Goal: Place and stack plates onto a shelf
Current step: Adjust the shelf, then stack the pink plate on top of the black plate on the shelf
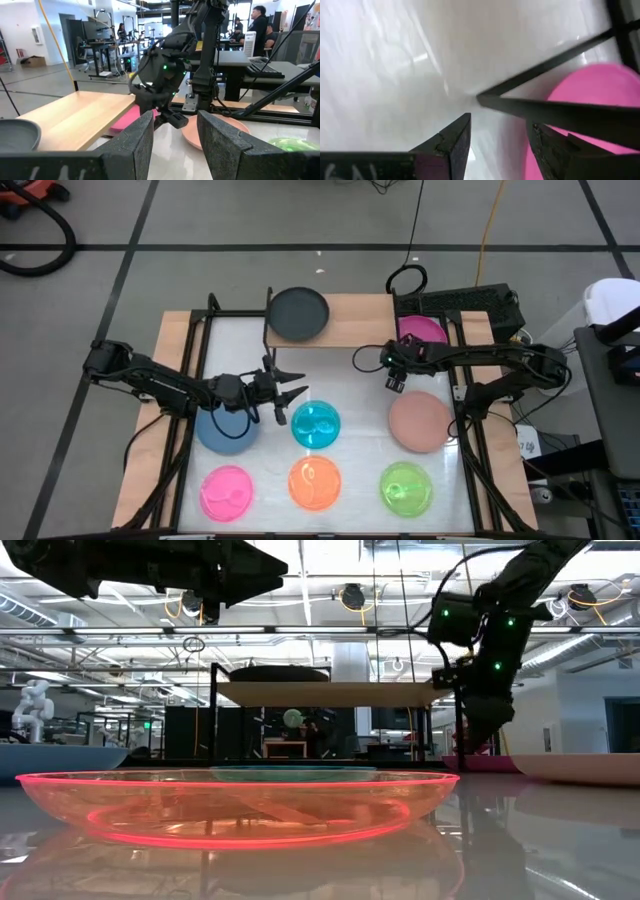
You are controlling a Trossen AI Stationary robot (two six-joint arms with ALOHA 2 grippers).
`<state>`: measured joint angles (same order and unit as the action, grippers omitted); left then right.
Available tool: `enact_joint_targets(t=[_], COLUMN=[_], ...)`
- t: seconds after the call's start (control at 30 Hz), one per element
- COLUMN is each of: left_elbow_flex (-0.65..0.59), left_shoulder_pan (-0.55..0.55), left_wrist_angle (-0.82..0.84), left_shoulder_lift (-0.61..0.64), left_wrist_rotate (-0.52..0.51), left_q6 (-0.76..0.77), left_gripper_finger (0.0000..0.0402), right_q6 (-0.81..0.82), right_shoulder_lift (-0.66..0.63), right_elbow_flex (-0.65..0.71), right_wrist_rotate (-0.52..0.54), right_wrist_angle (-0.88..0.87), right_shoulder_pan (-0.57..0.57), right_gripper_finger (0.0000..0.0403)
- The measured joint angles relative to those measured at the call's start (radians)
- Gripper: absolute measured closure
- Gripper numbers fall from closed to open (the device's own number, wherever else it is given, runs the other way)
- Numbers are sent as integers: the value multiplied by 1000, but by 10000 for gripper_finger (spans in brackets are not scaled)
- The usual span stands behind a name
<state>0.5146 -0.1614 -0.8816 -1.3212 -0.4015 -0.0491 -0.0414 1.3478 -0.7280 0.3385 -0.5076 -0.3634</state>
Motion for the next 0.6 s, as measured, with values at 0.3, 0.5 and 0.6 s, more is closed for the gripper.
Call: enact_joint_targets(t=[0.3,0.5,0.6], left_elbow_flex=[0,0,0], left_shoulder_pan=[0,0,0], left_wrist_angle=[-1,-1,0], left_shoulder_lift=[0,0,0], left_wrist_rotate=[0,0,0], left_q6=[0,5,5], left_gripper_finger=[243,243,243], right_q6=[-13,-12,65], right_shoulder_lift=[-12,-19,-18], right_elbow_flex=[-1,-1,-1], right_wrist_rotate=[-3,24,91], right_wrist_angle=[118,-26,-108], right_shoulder_pan=[36,38,38], right_gripper_finger=[232,232,232])
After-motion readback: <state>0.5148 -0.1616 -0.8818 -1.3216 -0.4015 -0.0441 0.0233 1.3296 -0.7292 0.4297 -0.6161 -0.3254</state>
